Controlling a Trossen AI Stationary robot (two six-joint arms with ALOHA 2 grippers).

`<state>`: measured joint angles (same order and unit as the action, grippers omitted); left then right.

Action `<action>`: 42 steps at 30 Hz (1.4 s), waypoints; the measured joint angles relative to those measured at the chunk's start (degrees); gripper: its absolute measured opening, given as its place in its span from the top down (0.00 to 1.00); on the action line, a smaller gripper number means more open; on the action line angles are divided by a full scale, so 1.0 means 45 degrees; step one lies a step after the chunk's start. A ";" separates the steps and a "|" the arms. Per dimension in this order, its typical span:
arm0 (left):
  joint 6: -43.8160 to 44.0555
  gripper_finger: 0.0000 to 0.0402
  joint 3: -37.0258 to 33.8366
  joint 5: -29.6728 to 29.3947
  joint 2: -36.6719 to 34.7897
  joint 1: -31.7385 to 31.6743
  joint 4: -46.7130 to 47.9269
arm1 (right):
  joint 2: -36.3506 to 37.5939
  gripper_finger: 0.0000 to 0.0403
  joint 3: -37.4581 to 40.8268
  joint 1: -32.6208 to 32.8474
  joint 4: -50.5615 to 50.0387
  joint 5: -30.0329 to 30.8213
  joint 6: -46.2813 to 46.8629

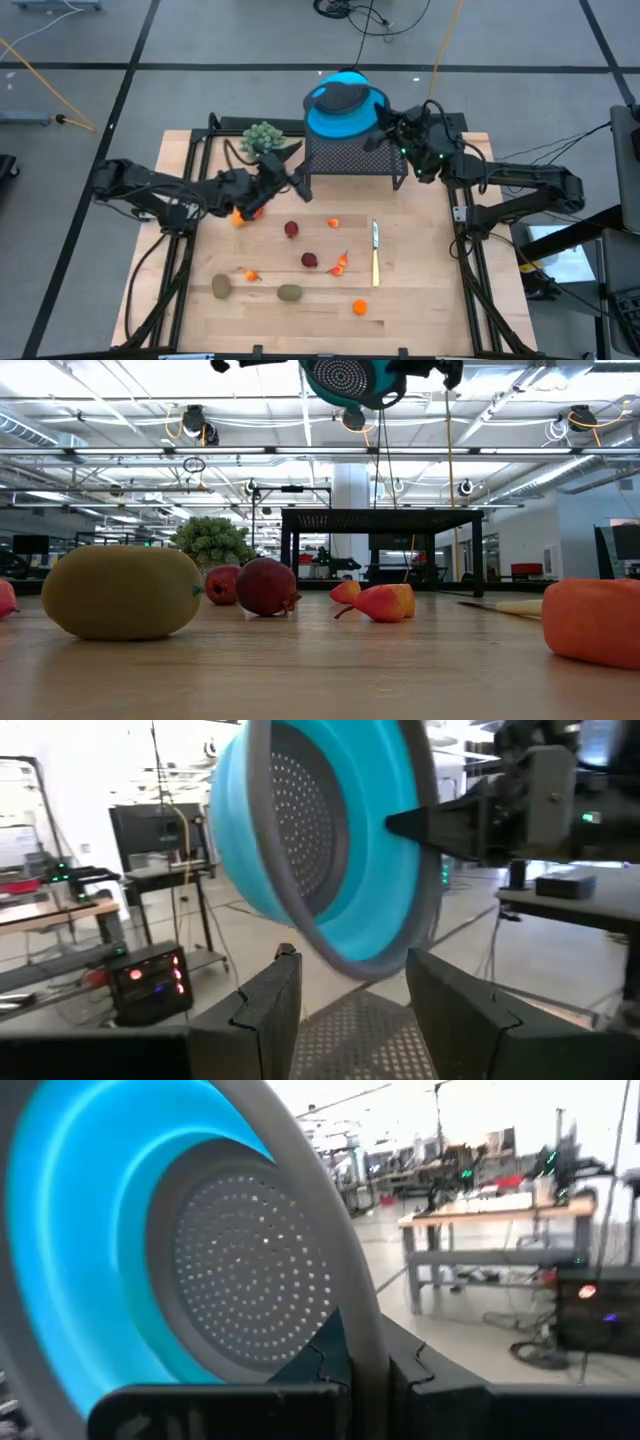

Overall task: Pick & Place Fruit
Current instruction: Put the blue strainer bowl on the shelf

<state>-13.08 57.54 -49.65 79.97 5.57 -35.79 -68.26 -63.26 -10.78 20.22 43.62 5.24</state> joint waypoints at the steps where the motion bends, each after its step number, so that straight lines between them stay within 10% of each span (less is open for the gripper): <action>1: 0.0005 0.54 0.0209 0.0002 0.0188 -0.0116 0.0011 | -0.0013 0.99 0.0007 0.0091 0.0114 0.0118 -0.0364; 36: 0.1688 0.55 0.1117 -0.0867 0.0875 -0.1254 -0.0398 | -0.1485 0.99 0.0004 0.1462 0.4217 0.1283 -0.3756; 42: 0.1764 0.70 0.1117 -0.0877 0.0873 -0.1317 -0.0398 | -0.1485 0.99 0.0004 0.1512 0.4054 0.1242 -0.3776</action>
<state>-5.14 62.57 -53.59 83.90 -0.36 -37.58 -74.94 -63.24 -3.97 38.46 49.21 -11.75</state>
